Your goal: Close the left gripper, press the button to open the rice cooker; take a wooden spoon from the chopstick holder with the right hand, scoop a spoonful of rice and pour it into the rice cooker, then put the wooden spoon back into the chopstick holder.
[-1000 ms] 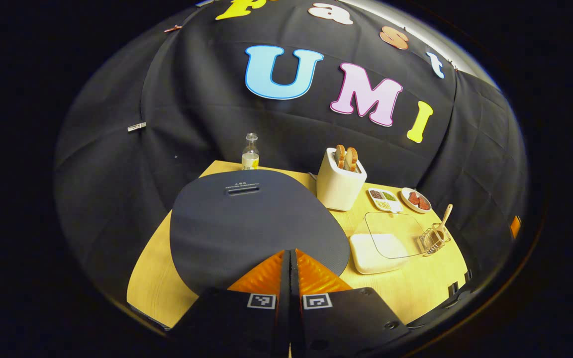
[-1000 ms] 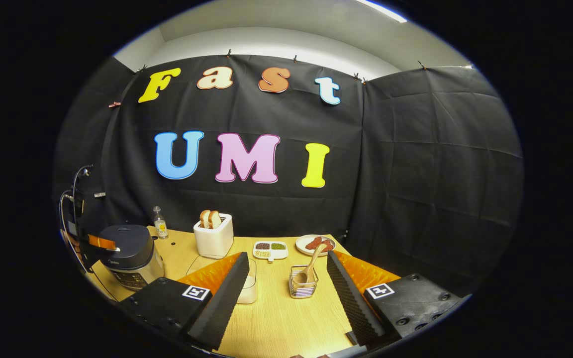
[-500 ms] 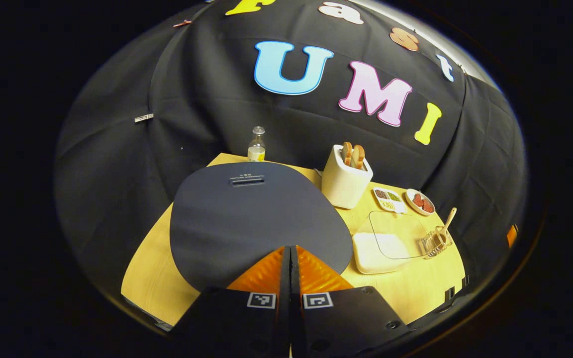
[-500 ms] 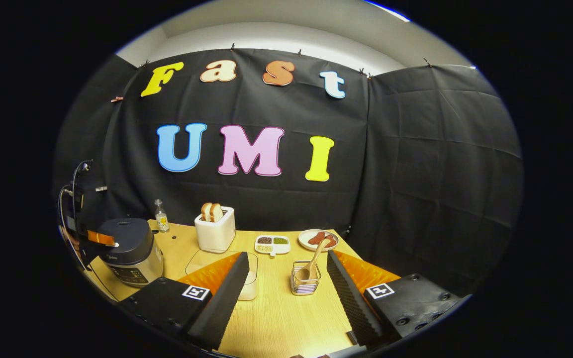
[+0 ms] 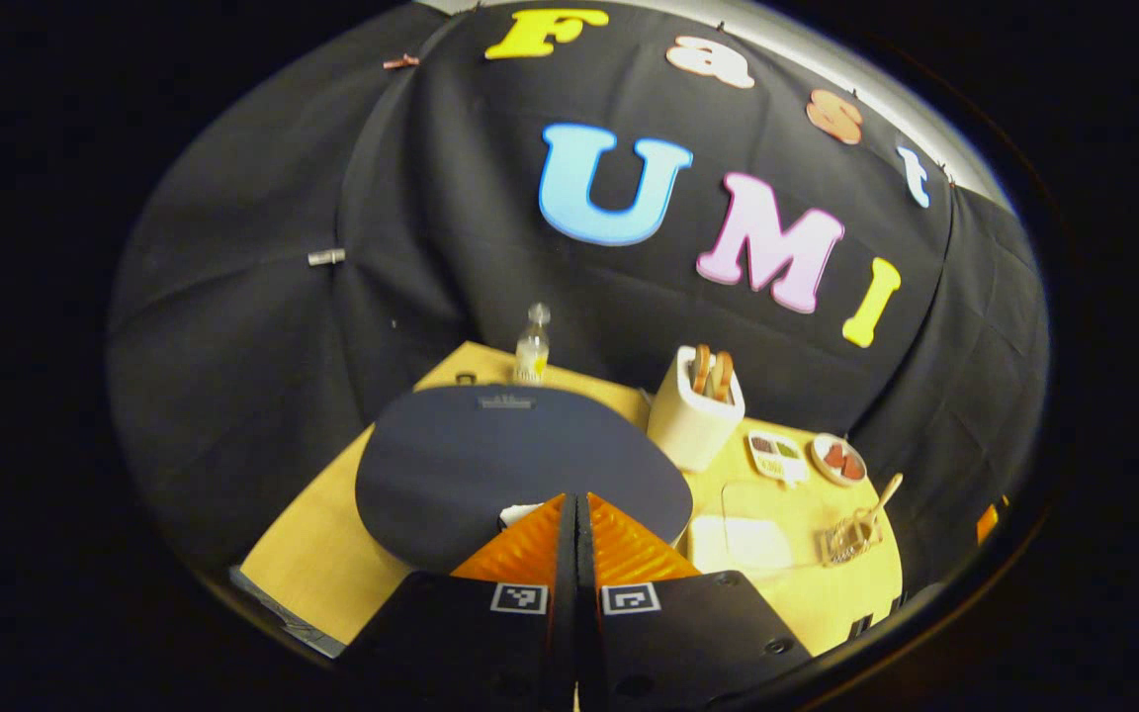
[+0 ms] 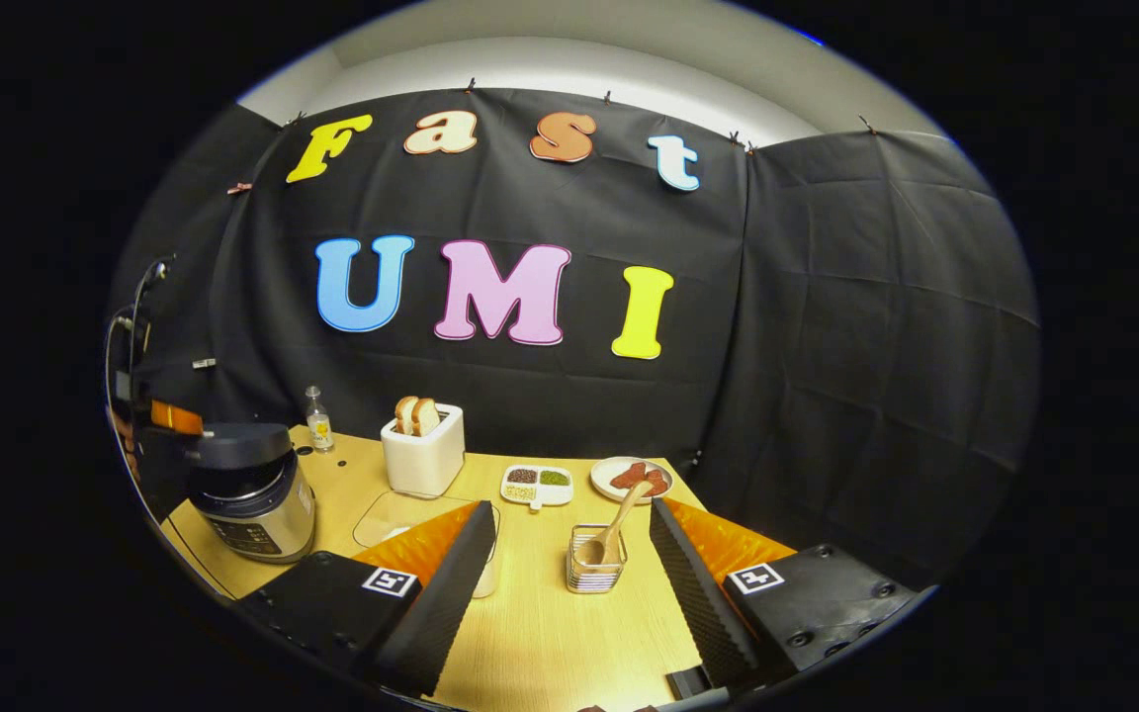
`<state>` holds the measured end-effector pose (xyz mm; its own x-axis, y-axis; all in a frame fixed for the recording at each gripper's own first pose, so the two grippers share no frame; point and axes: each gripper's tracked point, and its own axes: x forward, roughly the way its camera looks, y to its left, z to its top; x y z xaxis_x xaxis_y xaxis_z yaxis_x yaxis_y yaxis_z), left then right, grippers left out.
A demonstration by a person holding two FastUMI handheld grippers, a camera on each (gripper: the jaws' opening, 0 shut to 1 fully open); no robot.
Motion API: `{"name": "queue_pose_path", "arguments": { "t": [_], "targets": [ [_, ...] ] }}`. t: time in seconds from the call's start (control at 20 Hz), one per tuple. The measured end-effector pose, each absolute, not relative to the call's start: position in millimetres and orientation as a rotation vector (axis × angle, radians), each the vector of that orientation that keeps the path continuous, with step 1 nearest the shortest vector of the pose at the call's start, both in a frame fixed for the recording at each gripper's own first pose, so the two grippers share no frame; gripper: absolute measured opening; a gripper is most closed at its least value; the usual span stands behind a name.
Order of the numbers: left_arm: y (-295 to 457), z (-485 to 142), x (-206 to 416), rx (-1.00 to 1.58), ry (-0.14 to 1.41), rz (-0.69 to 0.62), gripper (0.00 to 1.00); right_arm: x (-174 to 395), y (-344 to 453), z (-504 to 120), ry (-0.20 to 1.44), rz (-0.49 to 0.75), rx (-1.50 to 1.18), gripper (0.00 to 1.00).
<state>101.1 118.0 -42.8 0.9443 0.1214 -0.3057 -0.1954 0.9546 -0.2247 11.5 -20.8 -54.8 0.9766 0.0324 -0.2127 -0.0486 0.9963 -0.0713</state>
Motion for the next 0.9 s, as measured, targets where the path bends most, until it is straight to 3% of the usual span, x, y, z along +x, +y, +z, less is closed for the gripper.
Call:
{"name": "queue_pose_path", "arguments": {
  "t": [0.15, 0.35, 0.5, 0.7, 0.8, 0.9],
  "targets": [
    [115.0, 4.9, 94.5, -0.220, 0.178, 0.219, 0.06, 31.4, -20.9, -44.9, 0.174, 0.073, -0.046, 0.98],
    [83.3, -4.4, 77.1, -0.234, 0.216, 0.219, 0.08, 65.2, -20.7, -49.3, 0.165, 0.130, -0.038, 0.98],
    [58.8, -23.5, 68.1, -0.304, 0.252, 0.211, 0.20, 90.4, -27.9, -58.8, 0.181, 0.156, -0.015, 0.98],
    [29.5, -30.1, 54.9, -0.291, 0.253, 0.200, 0.80, 123.8, -45.9, -79.4, 0.213, 0.163, -0.002, 0.98],
    [30.1, -29.1, 52.0, -0.247, 0.240, 0.242, 0.95, 139.5, -56.4, -90.5, 0.236, 0.164, -0.003, 0.98],
    [19.2, -32.3, 48.7, -0.225, 0.239, 0.269, 0.96, 153.7, -71.5, -96.4, 0.238, 0.148, 0.016, 0.98]
  ]
}}
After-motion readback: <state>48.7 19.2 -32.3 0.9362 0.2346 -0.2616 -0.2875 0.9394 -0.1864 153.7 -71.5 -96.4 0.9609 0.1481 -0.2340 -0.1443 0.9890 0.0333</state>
